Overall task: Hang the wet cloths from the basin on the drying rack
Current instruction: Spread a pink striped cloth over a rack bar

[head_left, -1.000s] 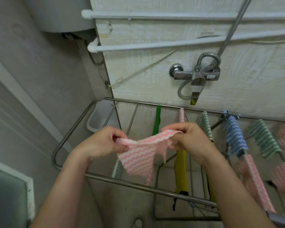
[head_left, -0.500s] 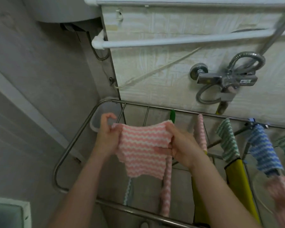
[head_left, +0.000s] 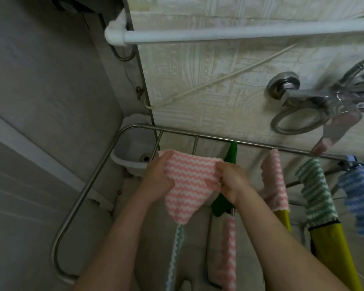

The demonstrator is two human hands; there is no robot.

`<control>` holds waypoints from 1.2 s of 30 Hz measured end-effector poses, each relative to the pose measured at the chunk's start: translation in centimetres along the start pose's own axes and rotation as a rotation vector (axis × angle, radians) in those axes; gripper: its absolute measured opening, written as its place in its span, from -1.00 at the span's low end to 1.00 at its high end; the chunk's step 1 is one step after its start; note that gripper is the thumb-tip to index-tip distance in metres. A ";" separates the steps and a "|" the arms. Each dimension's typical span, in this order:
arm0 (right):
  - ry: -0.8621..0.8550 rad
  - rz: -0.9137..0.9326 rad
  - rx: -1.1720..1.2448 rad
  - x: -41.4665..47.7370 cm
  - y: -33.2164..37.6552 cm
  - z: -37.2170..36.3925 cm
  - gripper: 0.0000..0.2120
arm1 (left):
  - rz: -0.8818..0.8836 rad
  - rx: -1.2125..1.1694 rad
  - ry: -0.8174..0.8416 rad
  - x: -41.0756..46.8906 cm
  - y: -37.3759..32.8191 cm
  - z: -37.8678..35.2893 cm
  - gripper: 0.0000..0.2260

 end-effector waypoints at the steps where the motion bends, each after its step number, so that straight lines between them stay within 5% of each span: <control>1: -0.023 0.018 0.002 0.7 -0.1 -0.1 -0.79 | -0.016 0.031 -0.001 0.4 -0.1 -0.3 -0.30; 11: -0.328 0.270 -0.431 5.0 0.7 -1.1 -0.75 | -0.028 0.124 0.081 3.8 0.0 -2.7 -0.31; 16: -0.409 0.258 -0.443 6.1 0.6 -1.4 -0.81 | -0.023 0.159 0.088 5.6 0.5 -3.1 -0.30; 20: -0.521 0.417 -0.531 5.7 2.5 -1.3 -0.84 | -0.039 0.204 0.058 7.6 0.8 -3.0 -0.29; 22: -0.518 0.508 -0.655 5.7 3.4 -1.8 -0.87 | -0.037 0.235 0.046 8.5 1.1 -3.0 -0.28; 26: -0.420 0.590 -0.871 5.9 3.6 -2.7 -0.59 | -0.042 0.299 0.008 8.4 1.2 -3.1 -0.30; 30: -0.233 0.493 -0.820 5.6 2.7 -3.8 -0.87 | -0.115 0.190 -0.115 5.2 0.4 -2.7 -0.60; 36: -0.408 0.534 -0.849 5.8 3.2 -5.0 -0.65 | -0.124 0.115 -0.013 2.7 0.9 -5.2 -0.60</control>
Point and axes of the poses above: each hand's wrist, its own x-axis towards the middle knuckle, its own z-axis out of the back of the hand, y = z × x, the point moved 5 cm from there along x, towards the middle knuckle, and after that the axes turned 6 degrees about -x, right-handed, at the moved point
